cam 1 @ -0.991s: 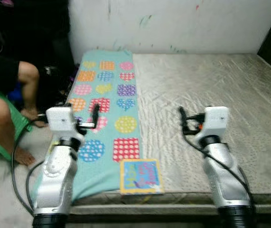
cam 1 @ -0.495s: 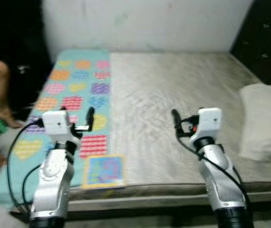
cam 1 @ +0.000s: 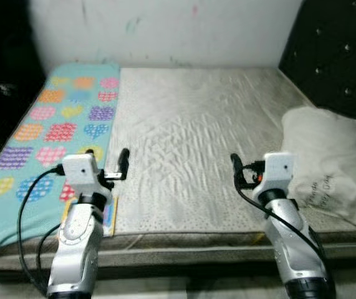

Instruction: Clean up the room

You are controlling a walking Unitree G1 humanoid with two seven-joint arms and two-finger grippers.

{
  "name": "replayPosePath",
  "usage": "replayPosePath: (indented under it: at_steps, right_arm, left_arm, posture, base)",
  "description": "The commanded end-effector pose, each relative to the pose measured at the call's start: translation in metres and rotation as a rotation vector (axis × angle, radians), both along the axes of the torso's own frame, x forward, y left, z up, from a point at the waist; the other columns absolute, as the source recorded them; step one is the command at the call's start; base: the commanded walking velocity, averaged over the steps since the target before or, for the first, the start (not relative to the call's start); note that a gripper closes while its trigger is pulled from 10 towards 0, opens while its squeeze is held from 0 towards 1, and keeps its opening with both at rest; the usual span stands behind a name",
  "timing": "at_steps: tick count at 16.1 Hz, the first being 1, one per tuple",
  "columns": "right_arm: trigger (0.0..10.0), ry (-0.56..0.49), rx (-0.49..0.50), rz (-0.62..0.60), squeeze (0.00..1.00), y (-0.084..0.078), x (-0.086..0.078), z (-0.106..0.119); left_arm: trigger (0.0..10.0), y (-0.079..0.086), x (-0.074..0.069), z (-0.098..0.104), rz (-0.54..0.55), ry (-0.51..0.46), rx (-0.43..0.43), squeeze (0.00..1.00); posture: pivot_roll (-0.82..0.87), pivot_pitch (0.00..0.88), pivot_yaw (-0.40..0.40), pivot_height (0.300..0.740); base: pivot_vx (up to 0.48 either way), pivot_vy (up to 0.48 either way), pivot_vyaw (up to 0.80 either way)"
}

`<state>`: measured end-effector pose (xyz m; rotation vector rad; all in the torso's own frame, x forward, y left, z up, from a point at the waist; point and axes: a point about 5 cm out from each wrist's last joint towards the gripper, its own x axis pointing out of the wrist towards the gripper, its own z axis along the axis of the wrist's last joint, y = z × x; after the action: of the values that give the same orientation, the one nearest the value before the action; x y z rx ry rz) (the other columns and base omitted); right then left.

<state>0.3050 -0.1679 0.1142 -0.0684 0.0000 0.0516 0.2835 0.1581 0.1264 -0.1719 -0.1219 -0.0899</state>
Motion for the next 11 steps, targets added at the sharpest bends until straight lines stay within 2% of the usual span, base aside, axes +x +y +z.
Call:
replayPosePath:
  at_steps: [1, 3, 6, 11]
  right_arm:
    - [10.0, -0.06, -0.018, 0.001, 0.0, 0.0039, 0.0077, 0.0139]
    - [10.0, -0.093, -0.041, -0.005, 0.0, 0.0038, 0.0117, 0.0191]
    - [10.0, -0.12, -0.068, 0.033, 0.0, 0.0054, 0.0093, 0.0203]
    - [10.0, -0.107, -0.028, 0.051, 0.0, 0.0071, 0.0053, 0.017]
  left_arm:
    - [10.0, 0.0012, 0.0029, 0.0093, -0.002, -0.036, 0.015, 0.0]
    - [10.0, 0.0031, 0.0053, 0.0118, 0.021, -0.039, 0.004, 0.0]
    - [10.0, -0.0023, 0.0034, 0.0133, -0.02, -0.058, 0.021, 0.0]
    - [10.0, -0.0064, 0.001, 0.0134, -0.05, -0.066, 0.011, 0.0]
  posture:
    - [-0.05, 0.0, -0.011, 0.74]
    - [-0.06, 0.0, -0.005, 0.74]
    - [-0.07, 0.0, -0.002, 0.74]
    - [-0.08, 0.0, 0.004, 0.74]
  base:
    - [0.0, 0.0, 0.0]
    - [0.0, 0.0, 0.0]
    - [0.0, 0.0, 0.0]
    - [0.315, 0.0, 0.0]
